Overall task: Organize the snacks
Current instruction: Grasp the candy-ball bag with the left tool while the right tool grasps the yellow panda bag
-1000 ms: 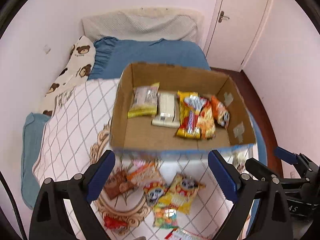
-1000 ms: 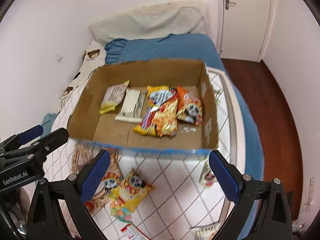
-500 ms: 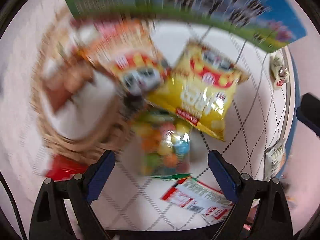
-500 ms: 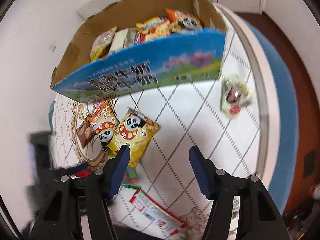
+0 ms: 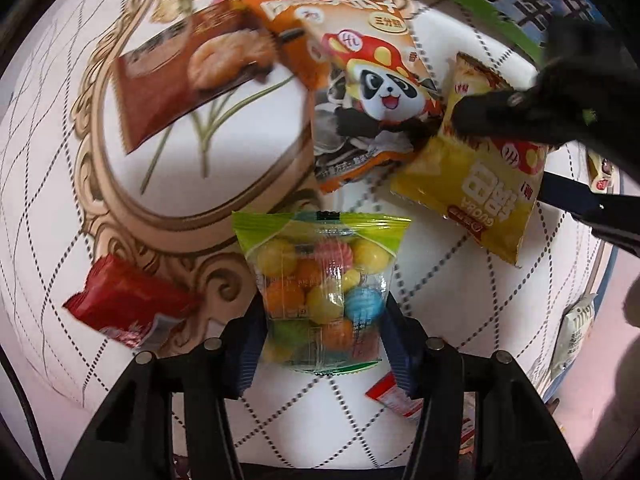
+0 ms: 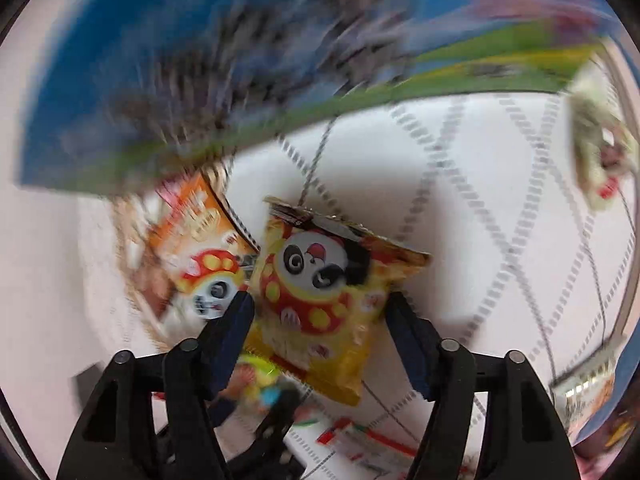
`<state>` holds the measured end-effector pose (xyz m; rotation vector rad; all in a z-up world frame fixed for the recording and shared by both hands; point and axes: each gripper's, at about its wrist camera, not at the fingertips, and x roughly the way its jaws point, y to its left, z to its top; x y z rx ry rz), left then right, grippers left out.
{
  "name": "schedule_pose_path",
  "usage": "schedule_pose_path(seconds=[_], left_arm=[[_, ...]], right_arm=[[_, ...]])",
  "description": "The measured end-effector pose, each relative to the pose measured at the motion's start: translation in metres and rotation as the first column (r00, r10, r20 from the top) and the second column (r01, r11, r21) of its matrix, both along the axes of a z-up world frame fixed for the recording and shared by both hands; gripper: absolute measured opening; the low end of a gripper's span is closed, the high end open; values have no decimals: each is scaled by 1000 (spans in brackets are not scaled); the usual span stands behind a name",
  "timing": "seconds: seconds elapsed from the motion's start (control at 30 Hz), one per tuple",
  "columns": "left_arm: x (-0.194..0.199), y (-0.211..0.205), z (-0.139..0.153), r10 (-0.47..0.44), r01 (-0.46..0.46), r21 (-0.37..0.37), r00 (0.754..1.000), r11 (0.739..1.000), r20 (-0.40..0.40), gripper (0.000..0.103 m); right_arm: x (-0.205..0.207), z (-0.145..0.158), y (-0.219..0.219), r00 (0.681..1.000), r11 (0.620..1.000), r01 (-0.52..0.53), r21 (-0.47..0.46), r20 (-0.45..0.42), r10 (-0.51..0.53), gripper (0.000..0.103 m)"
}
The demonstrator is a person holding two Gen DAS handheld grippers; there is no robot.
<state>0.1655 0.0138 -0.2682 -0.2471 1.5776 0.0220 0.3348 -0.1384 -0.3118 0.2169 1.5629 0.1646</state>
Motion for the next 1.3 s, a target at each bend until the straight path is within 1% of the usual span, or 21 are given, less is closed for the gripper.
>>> schedule_pose_path(seconds=[0.07,0.1,0.17,0.23,0.3,0.37,0.4,0.43,0.47,0.5,0.53,0.57,0.63,0.7,0.8,0.87,0.97,1.03,1.07,1.17,1.3], left_arm=[[-2,6,0,16,-16,-13,1000,1000,-1,51],[-3,10,-1,25,-25,-21,1000,999,0,51],[-5,19,-3,48,-48,-48,999,998,-2,51],[-6,24,-6,58,-58,-58,998,997,-5,51],[-8,26,-7,66,-66,-63,998,996,-8,51],[-13,34,-10,73,-74,-66,997,995,-13,52],[-11,38,-11,77,-77,-67,997,995,-15,52],[-10,39,-12,77,-78,-67,997,995,-18,52],[-11,40,-13,77,-79,-65,997,995,-24,52],[-9,42,-14,78,-79,-65,997,995,-27,52],[-8,43,-15,79,-81,-65,996,995,-31,52],[-8,44,-17,80,-82,-64,996,995,-33,52],[-8,46,-20,80,-82,-61,996,995,-35,52],[-4,45,-20,79,-81,-56,996,995,-36,52],[-6,33,-19,74,-76,-48,996,996,-39,52],[-1,29,-15,71,-72,-40,997,997,-40,52],[2,15,-9,55,-55,-18,998,998,-32,51],[4,6,0,37,-37,2,999,999,-17,49],[3,1,4,28,-27,12,1000,1000,-7,48],[2,-6,16,18,-18,17,1000,1000,18,48],[3,-12,33,3,-3,-3,999,1000,42,48]], right_arm=[[-3,1,9,997,997,-64,-39,47,66,70],[-6,2,10,993,994,-101,-53,60,104,65],[-13,5,13,974,973,-212,-94,66,218,62],[-22,7,9,944,938,-316,-143,52,326,61],[-30,11,2,916,905,-384,-184,48,399,61],[-37,15,-7,895,877,-422,-228,49,444,62],[-39,17,-10,893,877,-425,-224,56,447,65],[-40,19,-17,904,890,-403,-211,59,423,67],[-41,22,-23,919,908,-372,-193,60,390,73],[-42,25,-31,934,928,-334,-166,72,349,75],[-43,32,-41,951,952,-282,-122,95,294,75],[-45,37,-47,962,966,-242,-93,111,251,75],[-49,44,-54,973,982,-182,-58,133,188,76],[-49,46,-57,977,986,-157,-51,135,162,76],[-50,37,-42,975,982,-167,-87,133,178,76],[-50,27,-25,969,972,-187,-142,135,206,76],[-55,13,-8,948,940,-243,-241,144,283,75],[-59,8,-4,937,928,-259,-267,162,309,65],[-61,8,-3,934,924,-264,-277,167,316,63],[-64,15,-12,939,939,-247,-241,180,294,57],[-65,25,-37,964,976,-188,-109,171,205,52]])
